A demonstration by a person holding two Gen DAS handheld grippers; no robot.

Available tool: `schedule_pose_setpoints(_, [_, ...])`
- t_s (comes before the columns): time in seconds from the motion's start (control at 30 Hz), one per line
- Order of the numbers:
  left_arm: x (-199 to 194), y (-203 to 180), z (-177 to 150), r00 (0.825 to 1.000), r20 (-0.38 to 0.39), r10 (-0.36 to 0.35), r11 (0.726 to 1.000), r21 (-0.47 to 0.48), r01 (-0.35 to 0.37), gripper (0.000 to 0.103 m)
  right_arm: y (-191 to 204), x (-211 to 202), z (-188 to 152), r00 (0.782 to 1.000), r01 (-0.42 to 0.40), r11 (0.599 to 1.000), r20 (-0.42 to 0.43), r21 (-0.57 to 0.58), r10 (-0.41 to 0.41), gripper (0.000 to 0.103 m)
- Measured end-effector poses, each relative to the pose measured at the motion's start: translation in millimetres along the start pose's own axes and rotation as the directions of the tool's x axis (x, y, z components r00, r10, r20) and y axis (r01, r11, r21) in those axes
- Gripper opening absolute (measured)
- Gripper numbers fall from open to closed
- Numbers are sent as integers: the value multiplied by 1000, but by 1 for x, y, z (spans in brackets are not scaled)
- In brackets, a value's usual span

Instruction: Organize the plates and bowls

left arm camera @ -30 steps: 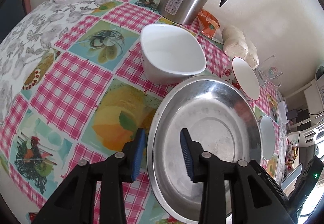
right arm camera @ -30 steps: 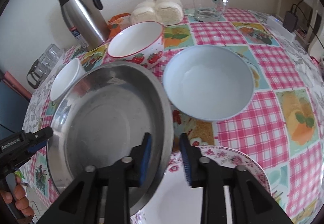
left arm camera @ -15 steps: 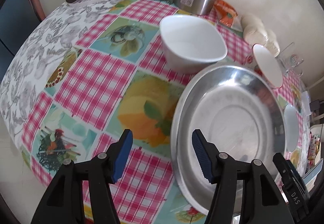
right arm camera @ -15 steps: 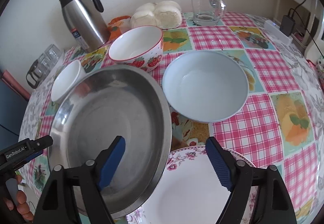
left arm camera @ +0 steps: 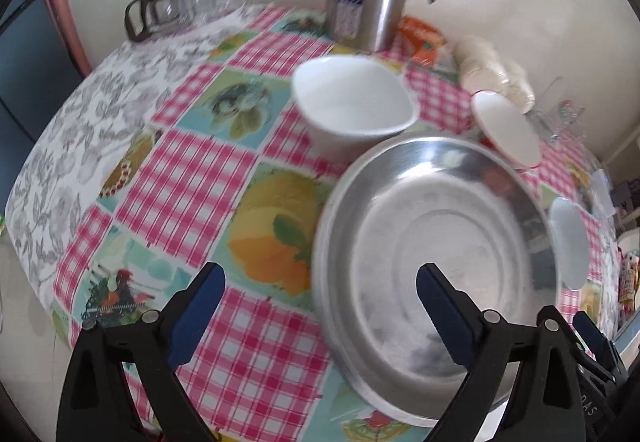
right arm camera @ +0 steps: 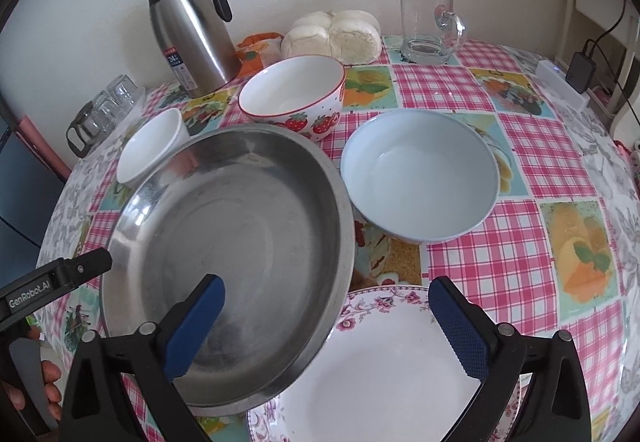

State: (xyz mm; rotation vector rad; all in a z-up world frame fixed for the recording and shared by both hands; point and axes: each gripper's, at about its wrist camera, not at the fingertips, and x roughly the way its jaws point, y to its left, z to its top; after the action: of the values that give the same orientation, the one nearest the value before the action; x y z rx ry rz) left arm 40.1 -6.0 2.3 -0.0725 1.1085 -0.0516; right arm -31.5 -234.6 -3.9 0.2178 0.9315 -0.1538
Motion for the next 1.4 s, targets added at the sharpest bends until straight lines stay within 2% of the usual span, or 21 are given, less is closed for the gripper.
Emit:
schedule_pose_setpoints(0.17, [-24,-18,-1,990,115,-86,996,31,83,97,-13,-20,0,996,-9,999,86,45,5,103])
schedule_pose_setpoints(0.23, [-33,-24,1,978,146,-146,989,46,141,97,-19,-29,0,993,-17,998,118,63,10,103])
schedule_pose_setpoints(0.37, [-51,-38,-2,955,199,-218,975,92,204,97,-33,-52,-1,983,-21,996,182,90,4,103])
schedule_pose_setpoints(0.47, [-65,-50,-6,928,219,-301,951,141,275,97,-43,-68,-3,973,1,994,229,109,-26,103])
schedule_pose_setpoints(0.5, [-71,-54,-11,908,232,-349,934,164,317,97,-47,-72,-4,970,3,993,241,117,-32,103])
schedule_pose_setpoints(0.53, [-76,-58,-14,897,240,-372,924,182,335,97,-52,-79,-6,964,4,991,263,133,-40,103])
schedule_pose_setpoints(0.73, [-99,-89,-33,858,266,-439,879,323,350,97,-83,-99,-15,949,4,974,307,226,-76,103])
schedule_pose_setpoints(0.77, [-100,-93,-35,857,254,-448,872,334,358,97,-88,-101,-17,949,3,971,306,240,-79,103])
schedule_pose_setpoints(0.9, [-92,-109,-48,882,153,-446,856,359,371,97,-100,-97,-22,962,28,962,253,273,-100,103])
schedule_pose_setpoints(1.0, [-83,-115,-57,901,75,-428,855,356,376,97,-106,-87,-29,978,49,955,179,292,-104,103])
schedule_pose_setpoints(1.1, [-70,-119,-69,923,-15,-385,866,341,367,97,-111,-74,-36,989,84,948,89,307,-116,103])
schedule_pose_setpoints(1.27, [-53,-127,-88,937,-124,-327,875,334,350,97,-118,-59,-49,995,91,941,-2,327,-95,99])
schedule_pose_setpoints(1.4, [-39,-129,-100,929,-211,-304,872,330,361,97,-119,-47,-55,995,92,940,-64,330,-74,89])
